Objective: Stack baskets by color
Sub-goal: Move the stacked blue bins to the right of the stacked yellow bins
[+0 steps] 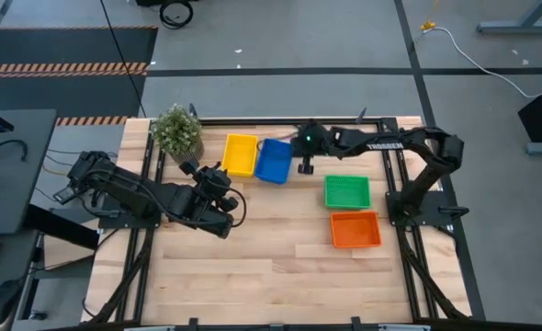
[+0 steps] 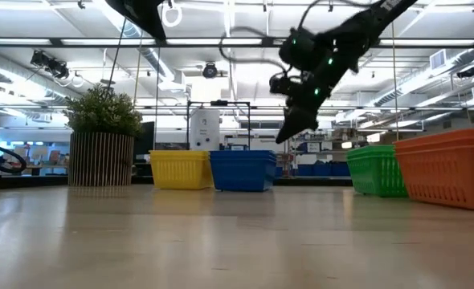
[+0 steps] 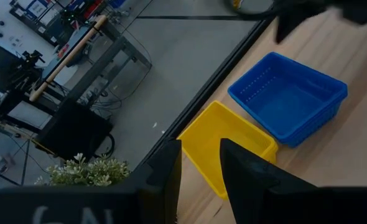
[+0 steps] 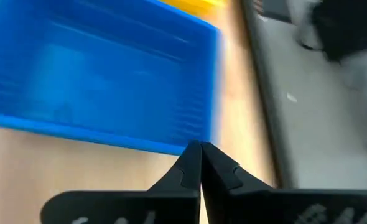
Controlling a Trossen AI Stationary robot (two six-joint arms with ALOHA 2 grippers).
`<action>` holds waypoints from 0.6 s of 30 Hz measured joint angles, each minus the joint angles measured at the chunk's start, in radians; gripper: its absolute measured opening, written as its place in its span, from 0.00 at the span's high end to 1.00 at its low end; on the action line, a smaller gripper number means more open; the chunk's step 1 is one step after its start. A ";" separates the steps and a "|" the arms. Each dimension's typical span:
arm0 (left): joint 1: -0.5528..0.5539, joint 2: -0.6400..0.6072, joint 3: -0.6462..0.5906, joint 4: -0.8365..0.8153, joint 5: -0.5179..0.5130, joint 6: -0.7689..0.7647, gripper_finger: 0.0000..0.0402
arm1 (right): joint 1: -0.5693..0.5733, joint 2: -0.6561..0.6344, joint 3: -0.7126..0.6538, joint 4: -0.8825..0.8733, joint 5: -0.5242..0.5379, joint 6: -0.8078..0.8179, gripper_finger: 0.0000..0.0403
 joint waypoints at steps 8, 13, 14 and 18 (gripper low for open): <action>0.000 0.000 0.000 -0.007 -0.022 0.011 0.71 | 0.154 -0.013 -0.004 -0.268 -0.237 0.212 0.99; 0.000 0.000 0.000 -0.009 -0.081 0.011 0.71 | 0.165 0.100 -0.047 -0.120 -0.220 0.197 0.99; 0.000 0.000 0.000 -0.009 -0.092 0.011 0.71 | 0.164 0.115 -0.048 -0.094 -0.205 0.194 0.99; 0.000 0.000 0.000 -0.009 -0.097 0.011 0.71 | 0.148 0.137 -0.047 0.033 -0.114 0.186 0.99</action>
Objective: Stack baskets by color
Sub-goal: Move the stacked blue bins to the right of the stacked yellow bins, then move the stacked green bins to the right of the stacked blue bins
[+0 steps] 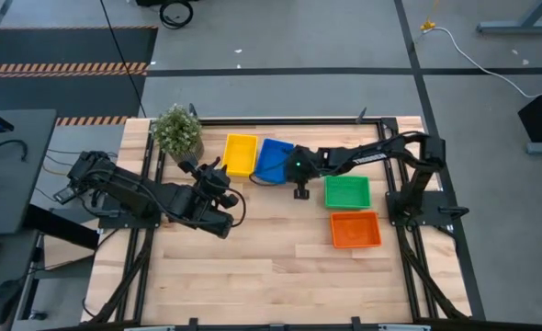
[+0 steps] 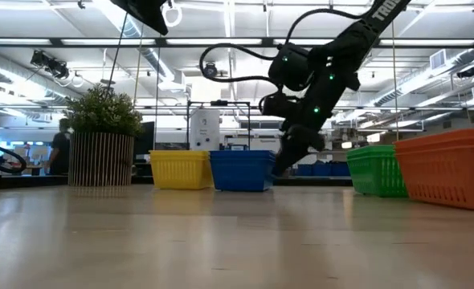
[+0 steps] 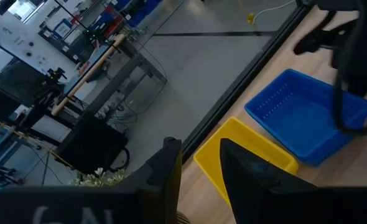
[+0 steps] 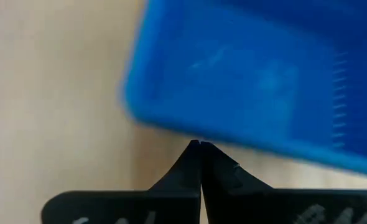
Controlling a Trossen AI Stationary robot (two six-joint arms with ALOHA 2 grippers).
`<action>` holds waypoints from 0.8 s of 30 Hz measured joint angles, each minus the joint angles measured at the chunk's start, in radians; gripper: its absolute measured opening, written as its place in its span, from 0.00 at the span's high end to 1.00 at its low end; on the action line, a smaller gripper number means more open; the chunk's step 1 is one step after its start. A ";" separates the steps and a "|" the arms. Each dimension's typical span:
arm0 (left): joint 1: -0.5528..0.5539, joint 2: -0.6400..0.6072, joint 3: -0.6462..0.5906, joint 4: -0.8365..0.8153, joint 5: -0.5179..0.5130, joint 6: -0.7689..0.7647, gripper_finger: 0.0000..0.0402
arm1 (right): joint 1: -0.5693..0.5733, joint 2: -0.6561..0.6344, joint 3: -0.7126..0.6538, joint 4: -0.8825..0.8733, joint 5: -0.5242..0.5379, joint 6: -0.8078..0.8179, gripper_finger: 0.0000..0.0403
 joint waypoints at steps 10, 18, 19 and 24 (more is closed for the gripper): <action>0.000 0.000 -0.001 0.002 0.003 -0.001 0.71 | -0.092 0.001 0.000 0.070 0.032 -0.012 0.99; 0.000 0.000 -0.001 0.002 0.003 -0.003 0.71 | -0.117 0.001 0.000 0.148 0.038 -0.011 0.99; 0.000 0.000 -0.001 0.002 0.003 -0.003 0.71 | -0.120 0.001 0.000 0.157 0.040 -0.011 0.99; 0.000 0.000 -0.001 0.002 0.003 -0.003 0.71 | -0.127 -0.007 0.000 0.130 0.071 0.022 0.99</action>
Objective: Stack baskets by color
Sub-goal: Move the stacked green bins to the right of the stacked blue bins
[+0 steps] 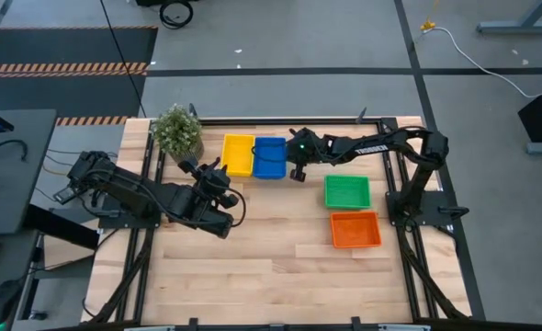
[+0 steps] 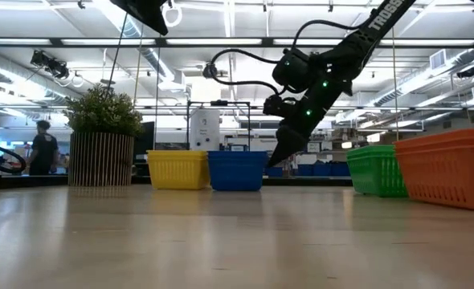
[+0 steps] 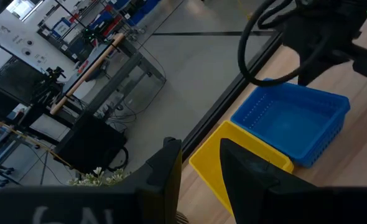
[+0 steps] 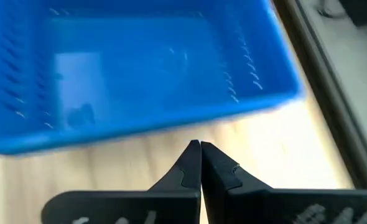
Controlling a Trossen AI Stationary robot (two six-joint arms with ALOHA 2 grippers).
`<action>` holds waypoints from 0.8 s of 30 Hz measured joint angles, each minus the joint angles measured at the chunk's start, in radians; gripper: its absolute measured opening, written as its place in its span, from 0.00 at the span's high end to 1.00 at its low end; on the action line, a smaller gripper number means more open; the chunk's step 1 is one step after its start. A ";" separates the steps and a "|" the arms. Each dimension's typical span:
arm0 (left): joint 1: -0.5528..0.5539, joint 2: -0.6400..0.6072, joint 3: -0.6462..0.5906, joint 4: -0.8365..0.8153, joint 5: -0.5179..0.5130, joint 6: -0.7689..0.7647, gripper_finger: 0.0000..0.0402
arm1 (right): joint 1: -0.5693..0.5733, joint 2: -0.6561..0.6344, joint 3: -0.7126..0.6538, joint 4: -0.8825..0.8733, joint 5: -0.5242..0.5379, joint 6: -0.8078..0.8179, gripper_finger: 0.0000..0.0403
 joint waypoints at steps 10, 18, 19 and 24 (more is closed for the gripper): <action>-0.001 0.000 0.000 -0.001 0.001 0.001 0.71 | 0.088 -0.190 0.000 -0.235 0.052 0.013 0.99; -0.001 0.000 0.000 -0.005 0.000 0.001 0.71 | 0.322 -0.381 -0.081 -0.371 -0.006 0.168 0.99; -0.001 0.000 0.000 -0.005 0.000 0.002 0.71 | 0.344 -0.405 -0.082 -0.409 0.012 0.228 0.99; 0.004 0.000 0.000 -0.004 -0.009 -0.001 0.71 | 0.392 -0.488 -0.084 -0.574 0.084 0.630 0.97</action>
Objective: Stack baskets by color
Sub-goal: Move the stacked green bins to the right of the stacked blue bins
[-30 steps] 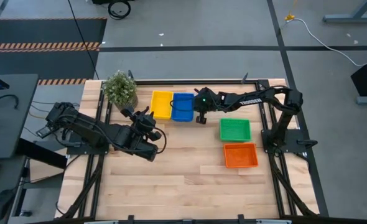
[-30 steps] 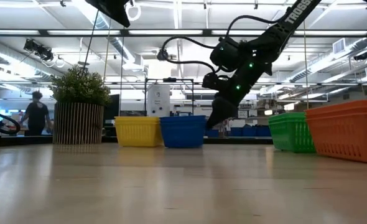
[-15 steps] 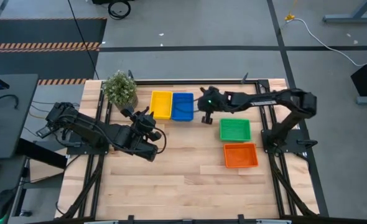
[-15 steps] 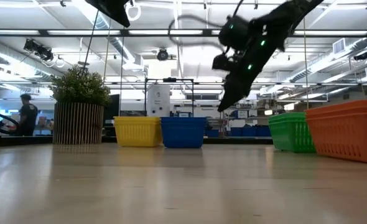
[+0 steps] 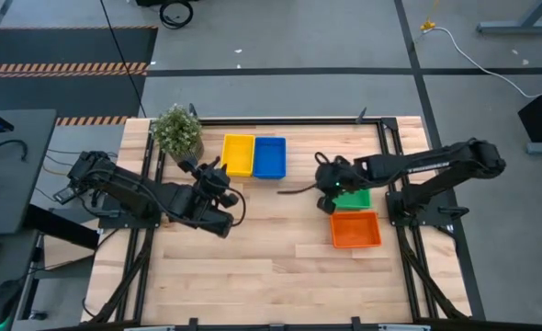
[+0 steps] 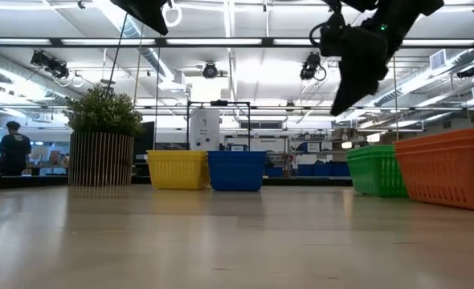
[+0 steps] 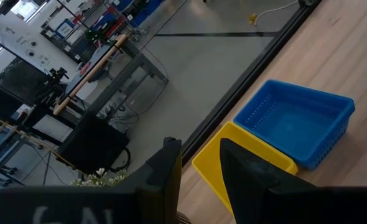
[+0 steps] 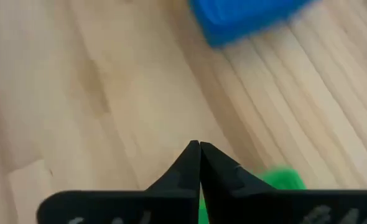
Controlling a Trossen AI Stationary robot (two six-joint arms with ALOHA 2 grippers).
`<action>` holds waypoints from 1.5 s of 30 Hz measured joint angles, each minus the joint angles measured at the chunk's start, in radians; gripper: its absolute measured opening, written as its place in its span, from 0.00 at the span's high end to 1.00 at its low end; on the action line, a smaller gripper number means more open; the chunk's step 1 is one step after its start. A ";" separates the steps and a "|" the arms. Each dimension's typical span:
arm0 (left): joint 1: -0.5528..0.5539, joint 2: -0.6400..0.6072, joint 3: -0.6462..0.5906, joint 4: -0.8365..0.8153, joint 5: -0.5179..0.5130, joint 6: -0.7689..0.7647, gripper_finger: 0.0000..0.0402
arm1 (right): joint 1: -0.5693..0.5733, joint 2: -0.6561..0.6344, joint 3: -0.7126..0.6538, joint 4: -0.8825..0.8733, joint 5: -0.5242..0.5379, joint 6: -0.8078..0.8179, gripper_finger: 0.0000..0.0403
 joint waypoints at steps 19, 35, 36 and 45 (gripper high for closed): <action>-0.007 0.000 0.000 -0.104 0.016 -0.066 0.71 | -0.088 0.196 0.000 -0.121 -0.063 0.412 0.37; -0.007 0.000 0.000 -0.101 0.017 -0.068 0.71 | -0.097 0.279 0.000 -0.088 0.012 -0.012 0.92; -0.007 0.000 0.000 -0.101 0.017 -0.068 0.71 | -0.100 0.279 0.000 -0.065 0.024 -0.087 0.95; -0.004 0.000 0.000 -0.097 0.017 -0.068 0.71 | -0.179 0.279 0.000 0.212 0.007 -0.620 0.93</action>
